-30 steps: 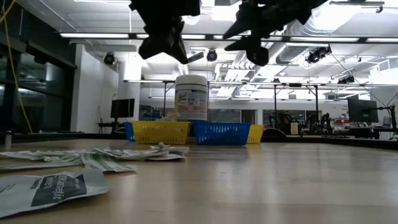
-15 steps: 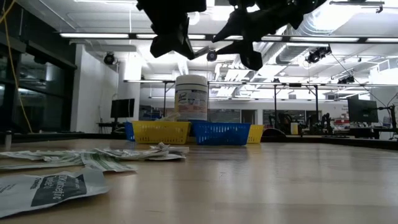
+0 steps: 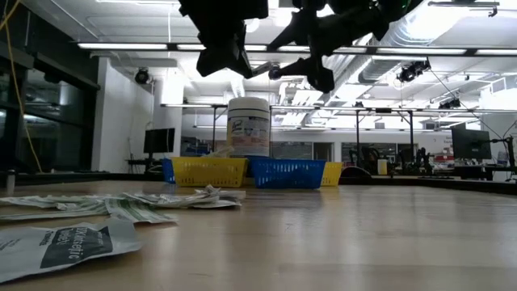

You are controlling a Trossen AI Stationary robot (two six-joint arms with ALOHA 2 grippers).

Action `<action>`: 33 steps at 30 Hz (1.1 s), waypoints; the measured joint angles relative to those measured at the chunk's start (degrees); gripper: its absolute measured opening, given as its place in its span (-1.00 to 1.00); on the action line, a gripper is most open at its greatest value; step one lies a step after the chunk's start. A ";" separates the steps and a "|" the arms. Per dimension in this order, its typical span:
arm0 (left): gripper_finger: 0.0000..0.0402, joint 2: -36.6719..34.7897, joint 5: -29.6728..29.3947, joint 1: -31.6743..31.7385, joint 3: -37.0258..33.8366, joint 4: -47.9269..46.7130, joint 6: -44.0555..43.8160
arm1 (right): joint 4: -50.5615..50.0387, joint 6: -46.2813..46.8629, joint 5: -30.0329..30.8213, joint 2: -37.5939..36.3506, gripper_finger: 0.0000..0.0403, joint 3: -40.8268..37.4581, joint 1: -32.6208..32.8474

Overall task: Pick & Place First Aid Supplies
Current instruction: Put the black towelette pack into the right blue bin

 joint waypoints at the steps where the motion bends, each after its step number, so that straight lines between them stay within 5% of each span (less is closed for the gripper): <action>1: -1.00 0.00 0.01 0.00 0.00 0.05 0.00 | 0.55 -0.01 -0.04 0.58 0.09 0.00 0.12; 9: -1.00 0.00 0.04 0.00 0.00 -0.05 0.00 | 4.97 1.03 -0.05 2.41 -0.05 0.00 0.07; 33: -1.00 0.00 0.02 0.00 0.00 -0.14 -0.02 | 4.69 -5.01 -1.88 2.41 -0.98 0.00 -0.57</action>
